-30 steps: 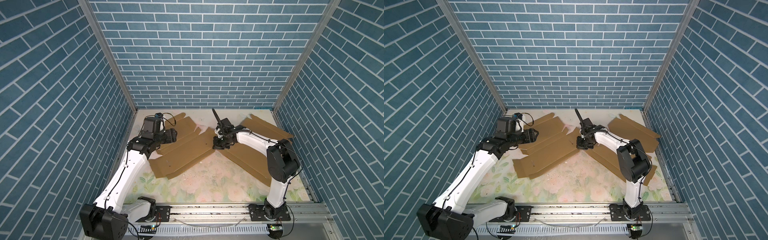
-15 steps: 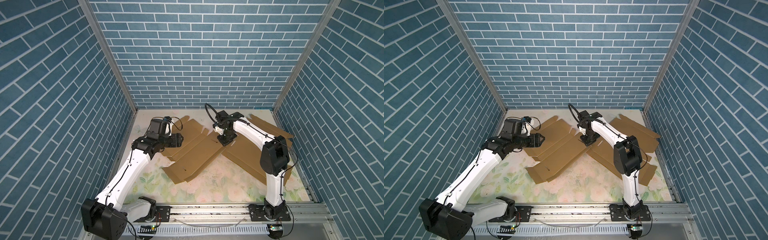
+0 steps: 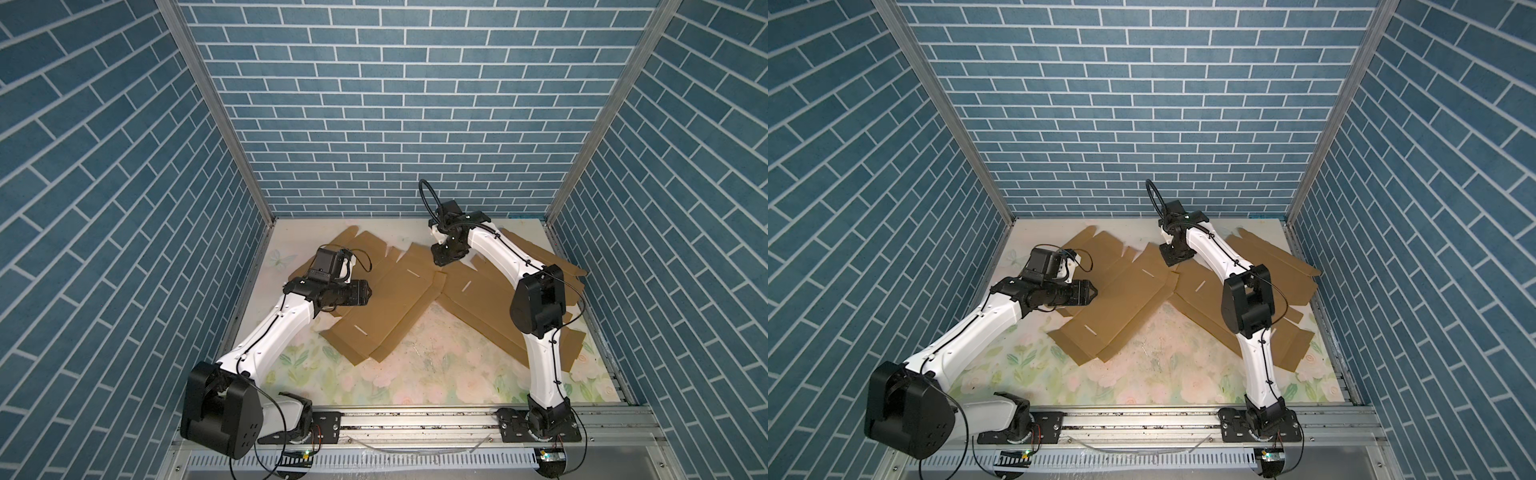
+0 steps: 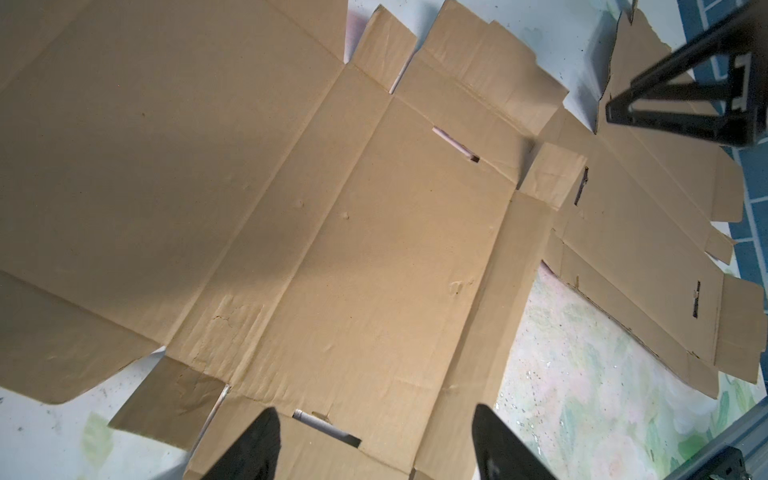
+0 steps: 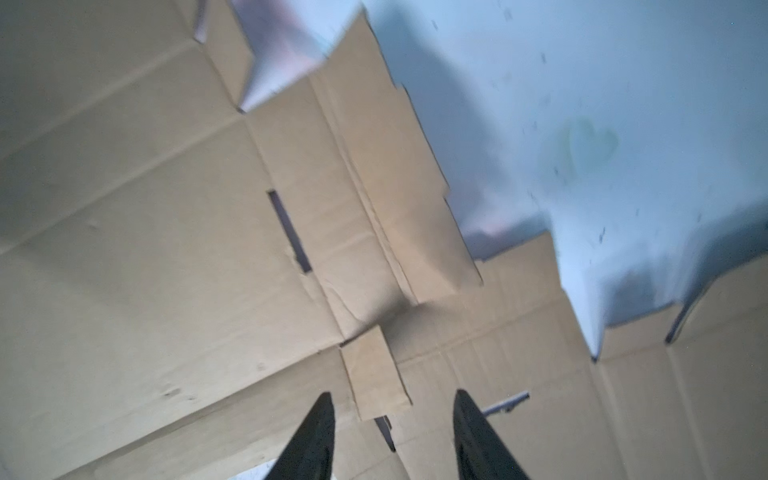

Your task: Fold the paper box

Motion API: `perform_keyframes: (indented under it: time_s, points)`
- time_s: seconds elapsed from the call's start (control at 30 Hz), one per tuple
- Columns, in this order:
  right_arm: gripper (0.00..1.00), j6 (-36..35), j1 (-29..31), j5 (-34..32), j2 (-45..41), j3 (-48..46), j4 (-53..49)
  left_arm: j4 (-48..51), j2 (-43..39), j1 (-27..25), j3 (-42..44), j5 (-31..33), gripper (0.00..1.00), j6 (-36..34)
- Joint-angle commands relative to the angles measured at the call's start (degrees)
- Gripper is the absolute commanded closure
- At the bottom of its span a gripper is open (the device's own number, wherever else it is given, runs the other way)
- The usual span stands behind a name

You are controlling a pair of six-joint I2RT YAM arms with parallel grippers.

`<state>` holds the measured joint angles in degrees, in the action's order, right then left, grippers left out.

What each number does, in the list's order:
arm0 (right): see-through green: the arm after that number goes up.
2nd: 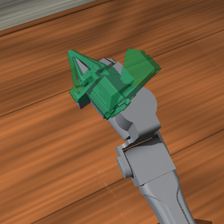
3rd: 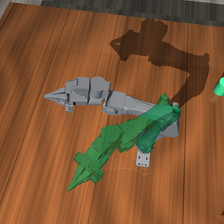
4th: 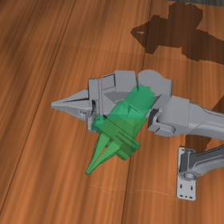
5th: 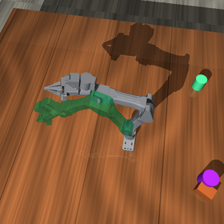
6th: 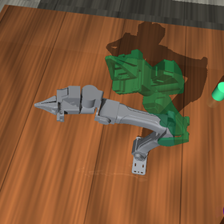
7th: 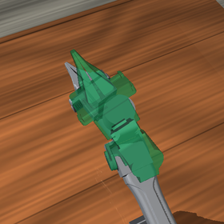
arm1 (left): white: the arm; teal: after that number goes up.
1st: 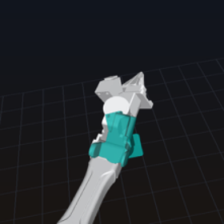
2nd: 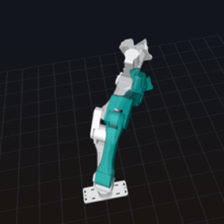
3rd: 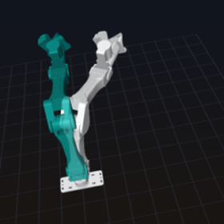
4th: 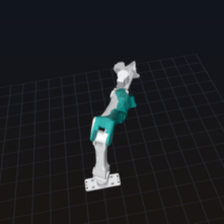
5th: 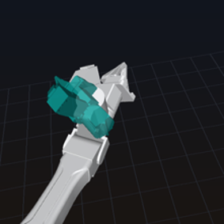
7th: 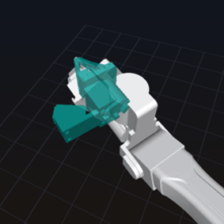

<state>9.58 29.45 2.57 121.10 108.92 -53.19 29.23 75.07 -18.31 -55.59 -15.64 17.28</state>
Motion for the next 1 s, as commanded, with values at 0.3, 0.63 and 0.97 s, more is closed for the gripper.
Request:
perform_keyframes:
  time_s: [0.3, 0.63, 0.97]
  points:
    - [0.32, 59.47, 12.76, 1.49, -28.48, -50.79, 42.66, -18.06, 11.34, 0.81, -0.73, 4.27, 0.29, 3.11]
    - [0.4, 75.46, 19.63, -2.76, -24.18, -58.21, 61.77, -24.81, 14.32, 2.31, 4.29, 2.29, 0.3, 7.61]
    - [0.5, 80.36, 23.03, -2.46, -18.46, -57.33, 65.21, -24.14, 13.69, 2.31, 4.88, 2.03, 0.31, 6.91]
